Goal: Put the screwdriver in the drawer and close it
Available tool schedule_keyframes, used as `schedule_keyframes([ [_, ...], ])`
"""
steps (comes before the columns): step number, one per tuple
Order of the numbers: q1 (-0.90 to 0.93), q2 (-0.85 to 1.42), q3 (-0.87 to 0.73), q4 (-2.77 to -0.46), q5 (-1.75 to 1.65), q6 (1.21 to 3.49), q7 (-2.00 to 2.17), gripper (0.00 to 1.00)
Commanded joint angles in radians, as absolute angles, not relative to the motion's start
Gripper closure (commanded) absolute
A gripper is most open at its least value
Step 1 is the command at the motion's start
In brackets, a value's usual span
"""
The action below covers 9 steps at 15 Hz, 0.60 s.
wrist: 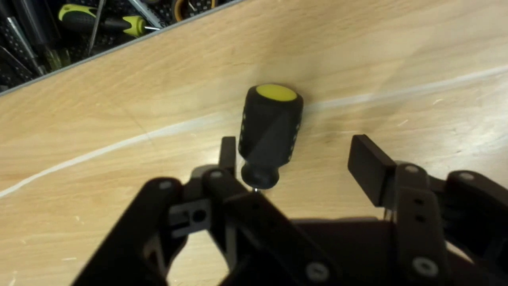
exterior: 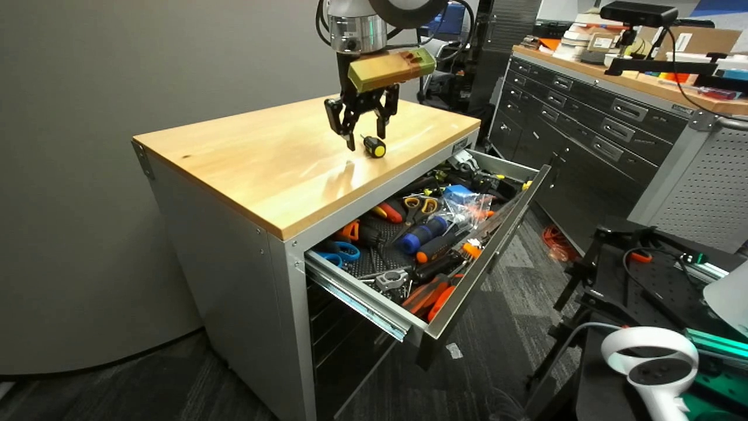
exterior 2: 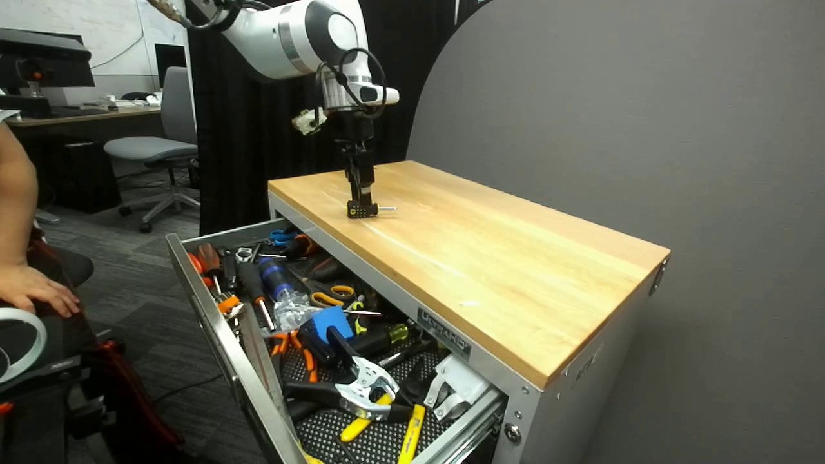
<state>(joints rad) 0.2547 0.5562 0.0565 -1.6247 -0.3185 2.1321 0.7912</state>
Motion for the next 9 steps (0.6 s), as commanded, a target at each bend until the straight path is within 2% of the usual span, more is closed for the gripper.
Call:
schedule_keyframes([
  [1, 0.266, 0.564, 0.011, -1.650, -0.290, 2.166, 0.831, 0.58],
  [4, 0.264, 0.549, -0.015, -1.708, -0.293, 2.181, 0.873, 0.82],
  [8, 0.255, 0.436, 0.008, -1.816, -0.272, 2.150, 0.815, 0.90],
  [9, 0.254, 0.397, 0.015, -1.861, -0.271, 2.127, 0.792, 0.88],
])
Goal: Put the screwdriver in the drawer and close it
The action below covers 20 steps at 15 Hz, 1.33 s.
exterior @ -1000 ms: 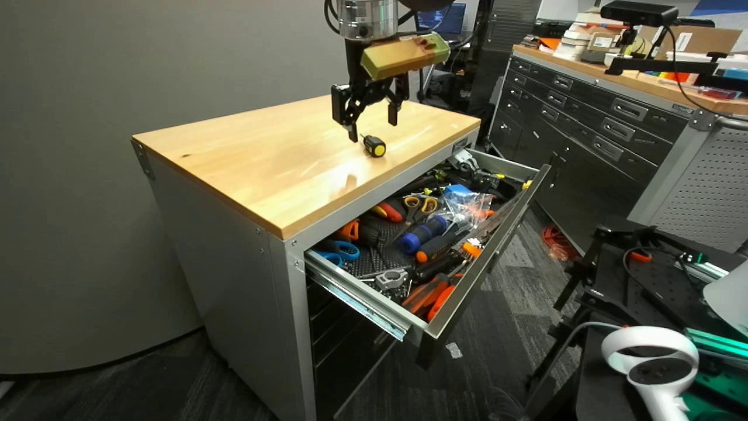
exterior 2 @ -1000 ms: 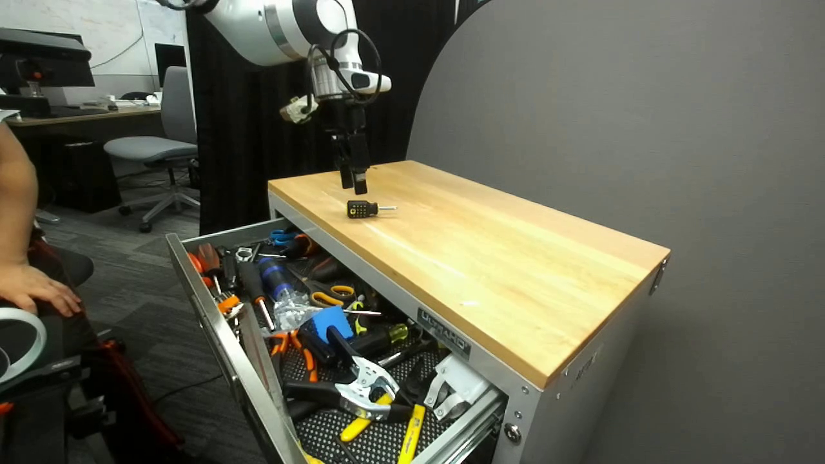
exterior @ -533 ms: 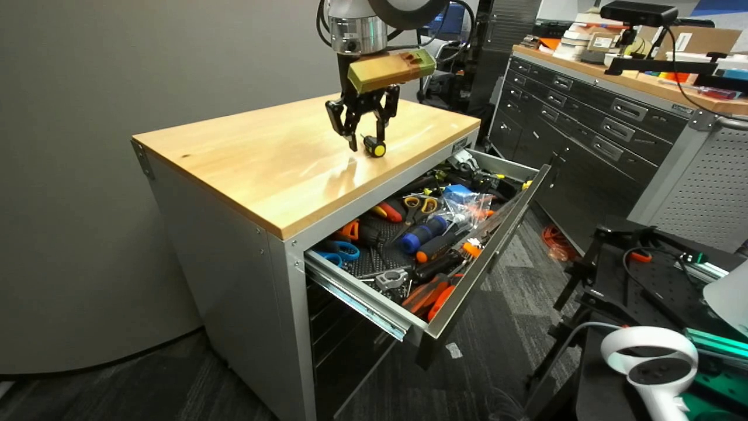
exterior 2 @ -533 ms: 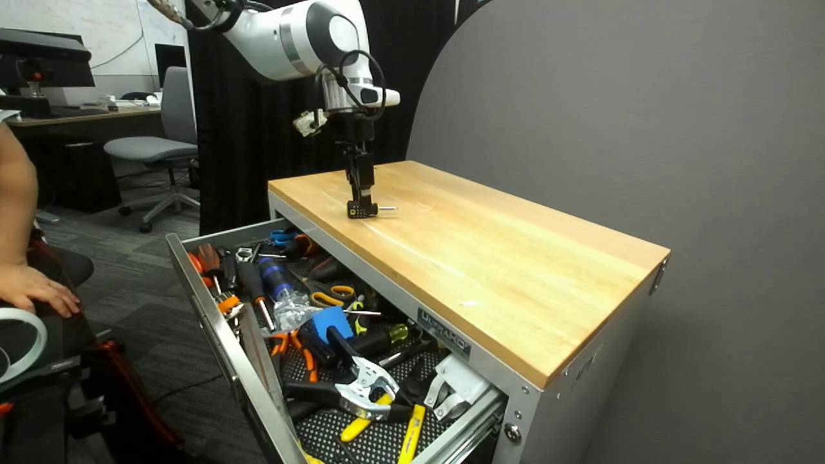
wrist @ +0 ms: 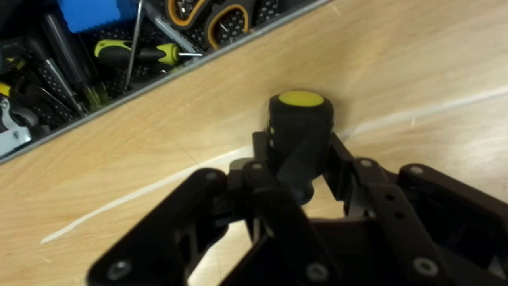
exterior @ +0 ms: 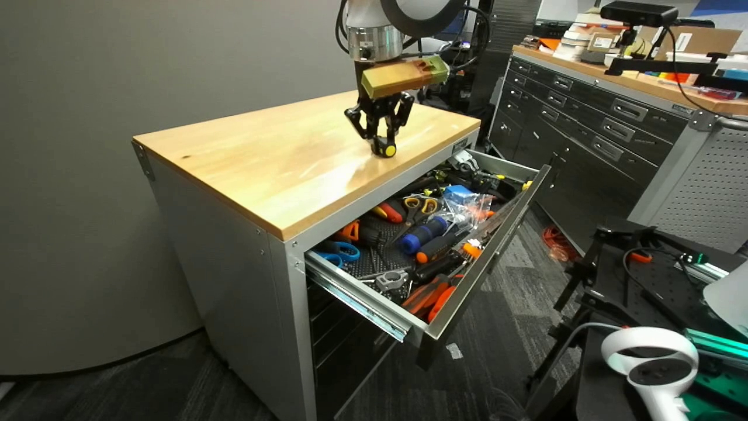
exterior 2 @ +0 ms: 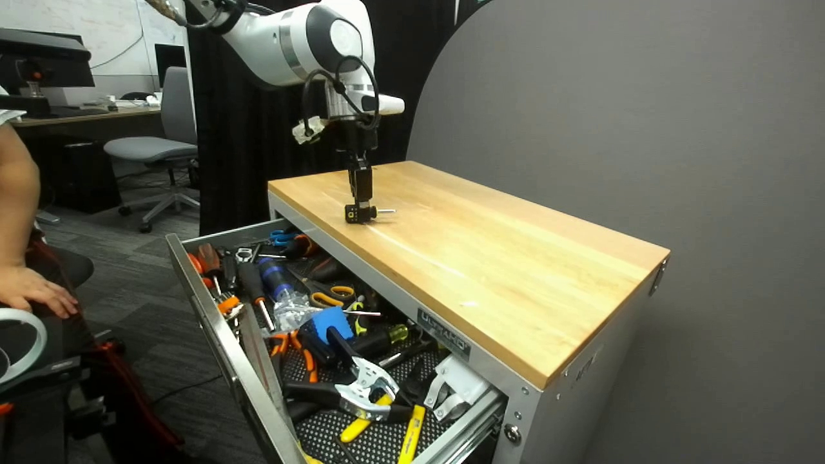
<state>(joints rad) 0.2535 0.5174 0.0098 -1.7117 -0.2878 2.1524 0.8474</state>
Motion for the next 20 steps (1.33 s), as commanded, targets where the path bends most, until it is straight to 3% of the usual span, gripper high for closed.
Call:
schedule_keyframes([
  [1, 0.251, 0.352, 0.021, -1.916, -0.265, 2.122, 0.779, 0.88],
  [3, 0.246, 0.266, 0.031, -2.030, -0.253, 2.112, 0.771, 0.88],
  [4, 0.245, 0.228, 0.035, -2.084, -0.252, 2.103, 0.776, 0.74],
  [5, 0.243, 0.192, 0.039, -2.131, -0.248, 2.095, 0.782, 0.40],
  [7, 0.232, 0.121, 0.052, -2.224, -0.226, 2.103, 0.776, 0.33],
  [11, 0.197, -0.014, 0.067, -2.367, -0.147, 2.069, 0.692, 0.01],
  [17, 0.148, -0.086, 0.070, -2.542, -0.002, 2.065, 0.580, 0.00],
  [18, 0.146, -0.071, 0.075, -2.565, 0.004, 2.098, 0.593, 0.25],
  [20, 0.146, -0.045, 0.085, -2.602, 0.000, 2.172, 0.645, 0.32],
])
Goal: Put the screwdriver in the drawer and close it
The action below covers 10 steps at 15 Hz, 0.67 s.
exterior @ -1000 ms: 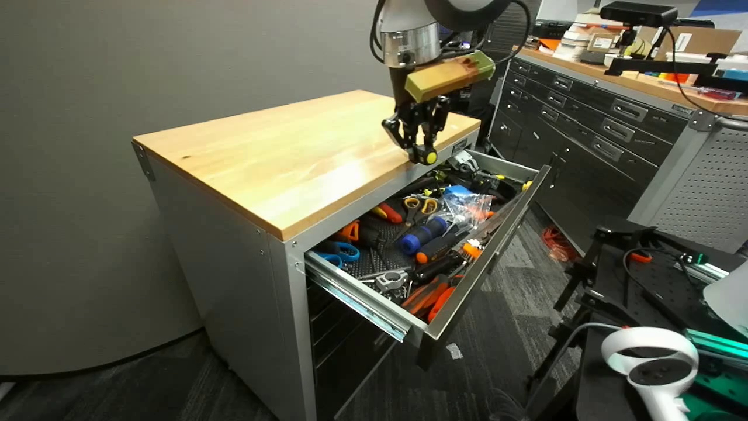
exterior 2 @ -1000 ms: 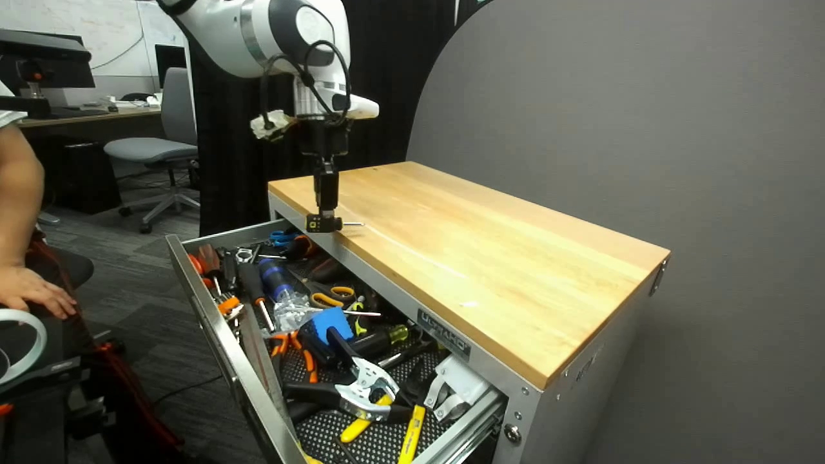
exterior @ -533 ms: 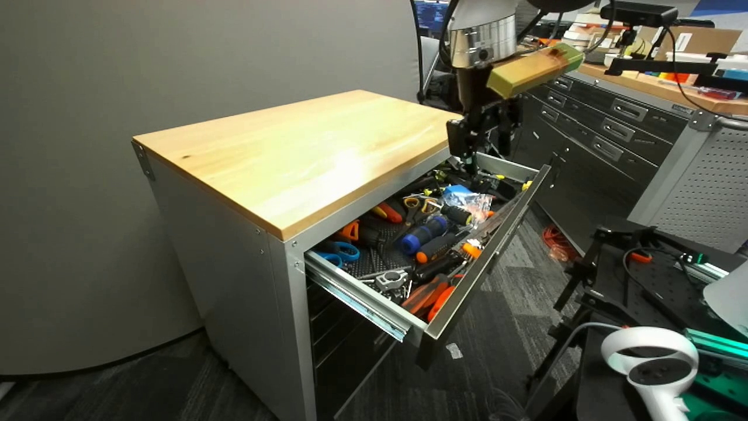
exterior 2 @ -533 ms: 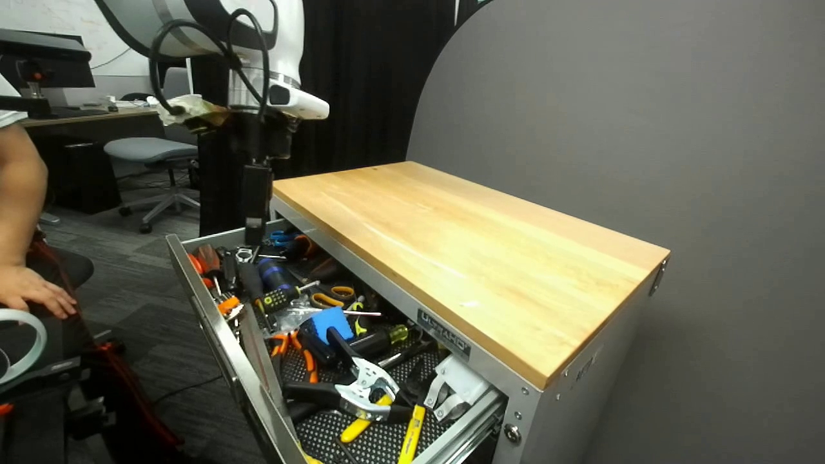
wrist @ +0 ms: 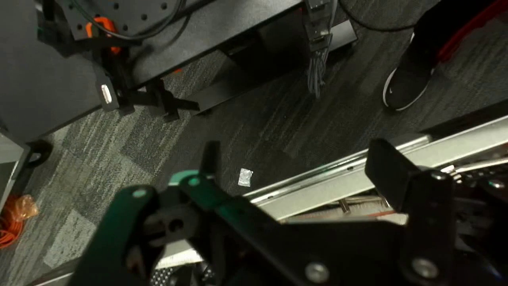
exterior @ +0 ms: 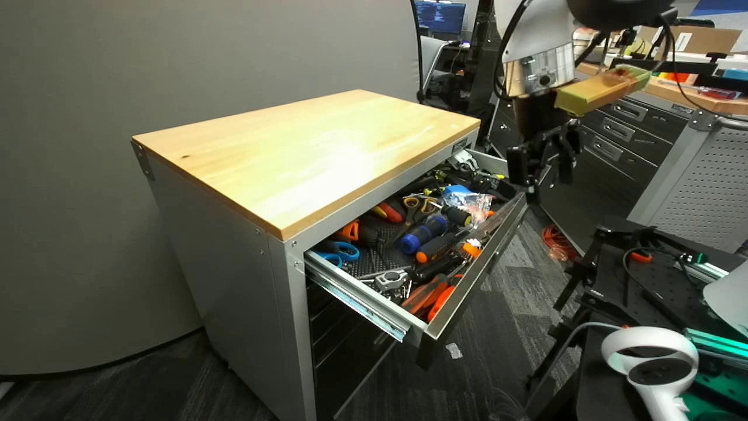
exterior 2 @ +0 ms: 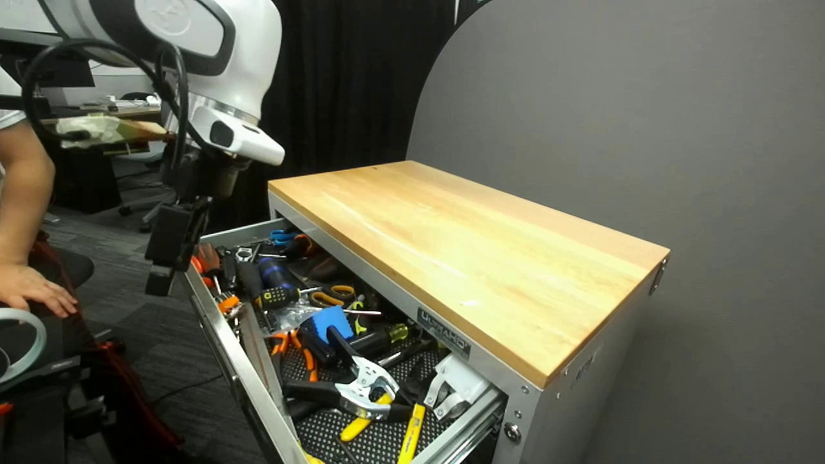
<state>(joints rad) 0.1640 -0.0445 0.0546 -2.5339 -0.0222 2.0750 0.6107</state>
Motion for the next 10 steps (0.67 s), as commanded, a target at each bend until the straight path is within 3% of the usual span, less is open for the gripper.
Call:
schedule_keyframes([
  [1, 0.147, -0.027, 0.089, -2.616, 0.006, 2.224, 0.657, 0.42],
  [8, 0.173, 0.155, 0.101, -2.559, -0.108, 2.442, 0.787, 0.96],
  [10, 0.191, 0.213, 0.082, -2.505, -0.193, 2.473, 0.856, 1.00],
])
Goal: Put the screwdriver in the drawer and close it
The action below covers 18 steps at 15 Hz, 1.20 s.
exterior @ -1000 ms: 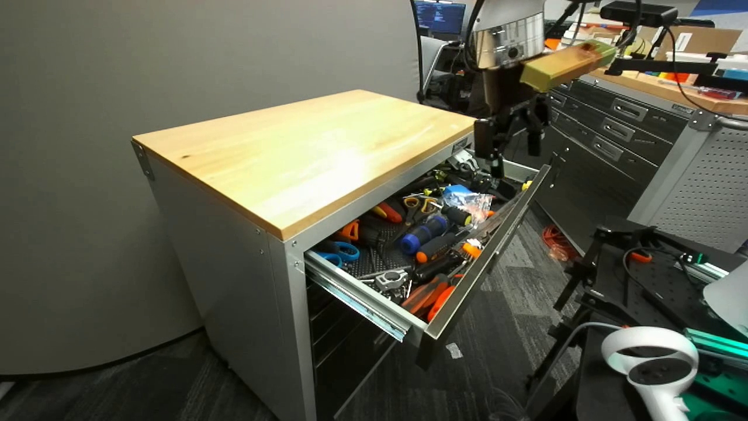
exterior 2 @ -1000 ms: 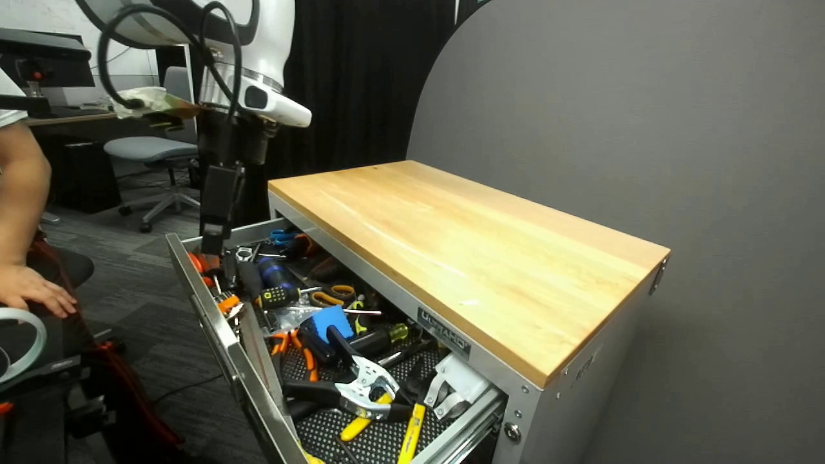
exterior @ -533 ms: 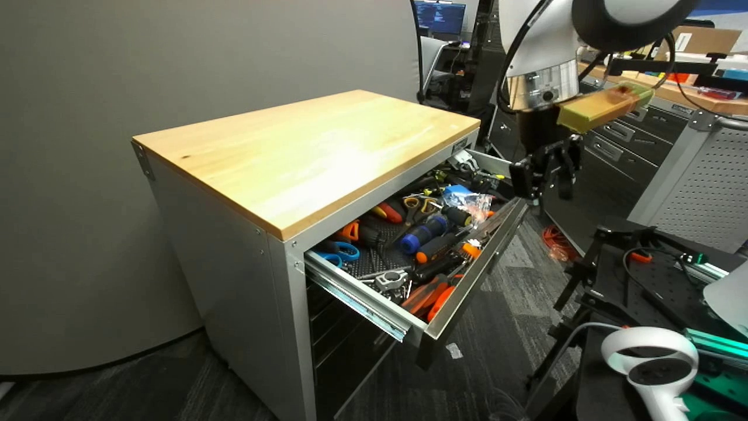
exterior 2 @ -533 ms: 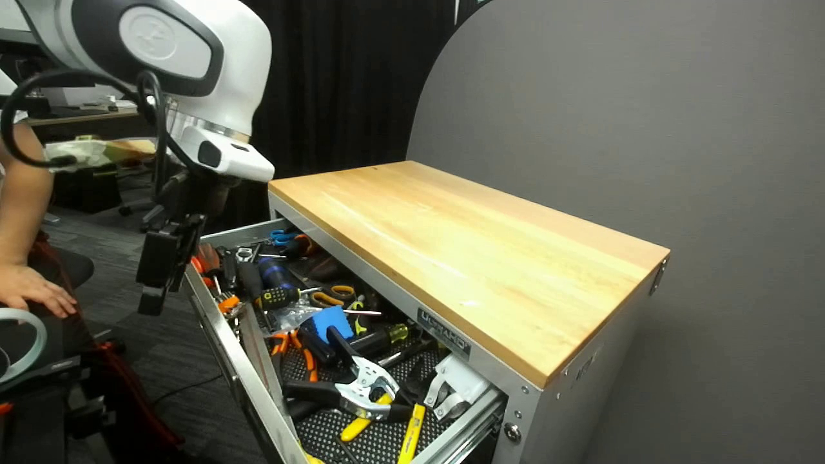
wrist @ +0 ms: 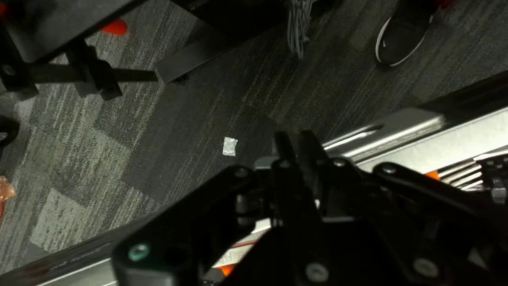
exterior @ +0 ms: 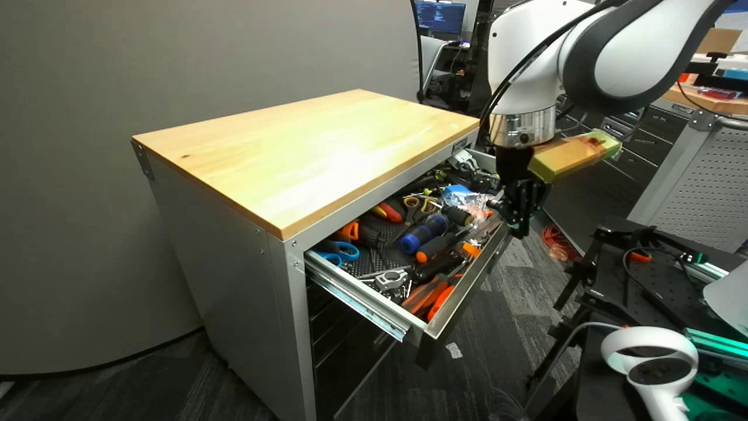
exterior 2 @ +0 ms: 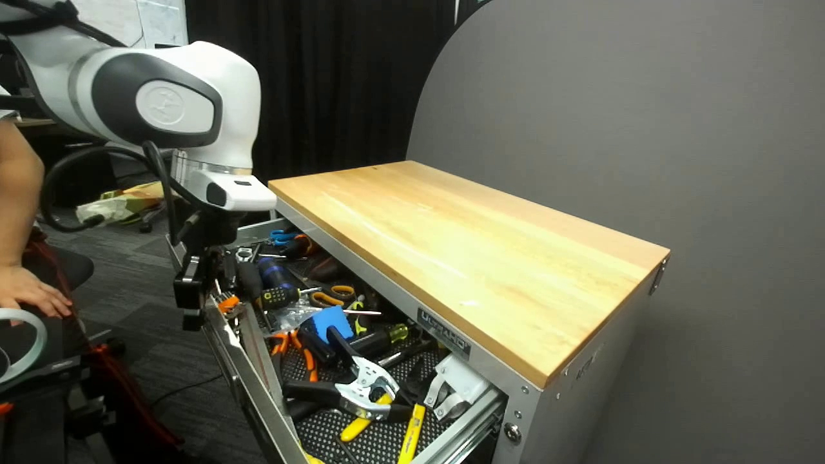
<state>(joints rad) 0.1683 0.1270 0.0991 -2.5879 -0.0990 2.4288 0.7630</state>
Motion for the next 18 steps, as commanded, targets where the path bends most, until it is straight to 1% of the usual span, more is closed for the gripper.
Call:
schedule_keyframes([
  [1, 0.202, 0.237, 0.074, -2.475, -0.230, 2.467, 0.887, 1.00],
  [4, 0.218, 0.301, 0.067, -2.385, -0.286, 2.476, 0.931, 0.98],
  [10, 0.305, 0.474, 0.026, -2.167, -0.418, 2.481, 0.957, 0.99],
  [15, 0.384, 0.490, -0.039, -2.092, -0.562, 2.491, 1.021, 0.99],
  [18, 0.438, 0.447, -0.075, -2.101, -0.696, 2.524, 1.139, 0.99],
])
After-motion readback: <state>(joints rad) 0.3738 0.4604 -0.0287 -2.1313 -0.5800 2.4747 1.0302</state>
